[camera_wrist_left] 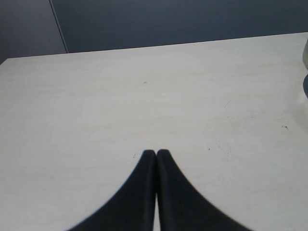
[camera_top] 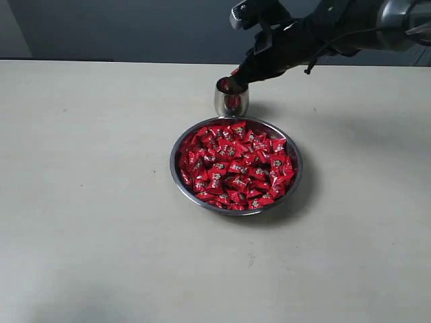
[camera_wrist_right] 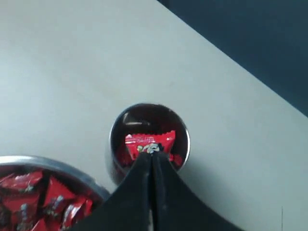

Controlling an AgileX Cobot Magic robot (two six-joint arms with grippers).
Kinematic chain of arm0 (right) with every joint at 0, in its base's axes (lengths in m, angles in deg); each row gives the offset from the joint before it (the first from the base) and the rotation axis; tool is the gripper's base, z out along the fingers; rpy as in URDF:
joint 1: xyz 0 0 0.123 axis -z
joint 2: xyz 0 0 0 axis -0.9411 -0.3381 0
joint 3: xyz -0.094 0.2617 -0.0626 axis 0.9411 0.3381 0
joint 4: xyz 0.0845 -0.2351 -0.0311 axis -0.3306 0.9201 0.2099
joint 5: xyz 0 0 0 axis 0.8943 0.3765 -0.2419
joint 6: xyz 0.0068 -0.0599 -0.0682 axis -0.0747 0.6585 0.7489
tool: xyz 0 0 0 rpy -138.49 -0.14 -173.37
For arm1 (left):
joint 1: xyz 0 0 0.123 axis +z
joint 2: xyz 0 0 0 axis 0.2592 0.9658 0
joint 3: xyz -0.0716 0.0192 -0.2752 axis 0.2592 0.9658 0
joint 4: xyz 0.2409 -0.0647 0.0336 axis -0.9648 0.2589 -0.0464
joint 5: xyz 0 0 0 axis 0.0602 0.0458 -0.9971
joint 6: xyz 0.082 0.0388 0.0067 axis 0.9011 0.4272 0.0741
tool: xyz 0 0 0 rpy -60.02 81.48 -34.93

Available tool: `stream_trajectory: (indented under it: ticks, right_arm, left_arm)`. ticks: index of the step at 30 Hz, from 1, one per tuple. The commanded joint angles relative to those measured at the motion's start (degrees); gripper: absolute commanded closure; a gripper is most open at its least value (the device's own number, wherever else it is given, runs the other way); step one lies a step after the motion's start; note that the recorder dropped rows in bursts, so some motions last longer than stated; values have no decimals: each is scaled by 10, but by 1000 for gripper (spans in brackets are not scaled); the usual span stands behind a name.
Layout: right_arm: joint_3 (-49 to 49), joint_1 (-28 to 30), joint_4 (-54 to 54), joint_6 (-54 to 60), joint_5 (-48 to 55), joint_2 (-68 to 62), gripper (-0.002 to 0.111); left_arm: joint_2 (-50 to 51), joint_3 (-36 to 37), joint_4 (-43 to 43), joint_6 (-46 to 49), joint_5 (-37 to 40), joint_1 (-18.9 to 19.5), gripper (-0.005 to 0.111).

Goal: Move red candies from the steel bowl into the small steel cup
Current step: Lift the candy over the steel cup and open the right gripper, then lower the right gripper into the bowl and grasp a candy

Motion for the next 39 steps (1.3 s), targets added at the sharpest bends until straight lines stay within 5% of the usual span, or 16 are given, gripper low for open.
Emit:
stream_trajectory:
  ticks: [1,11,13,16,17,27,39]
  right_arm:
    - [-68,1,-2,0,11,-54,109]
    - [-109,1,4,0,17,-108,109]
    - [-109,1,4,0,22,-108,100]
    - [-109,1,11,0,44,-104,66]
    - [-109,1,14,0,51,-96,65]
    - [-109,2,143,-157,228,22,109]
    - [109,2,178,-223,146,141,109]
  left_arm:
    - [-3,-5,-1,-1,-3,-3,106]
    - [-3,-5,-1,-1,-3,-3,106]
    - [-3,-5,-1,-1,-3,-3,106]
    - [-3,-5,-1,-1,-3,-3,106]
    - [-3,-5,-1,-1,-3,-3,106]
    - [-3,-5,-1,-1,-3,-3,106]
    - [-3,-5,-1,-1,-3,-3,106]
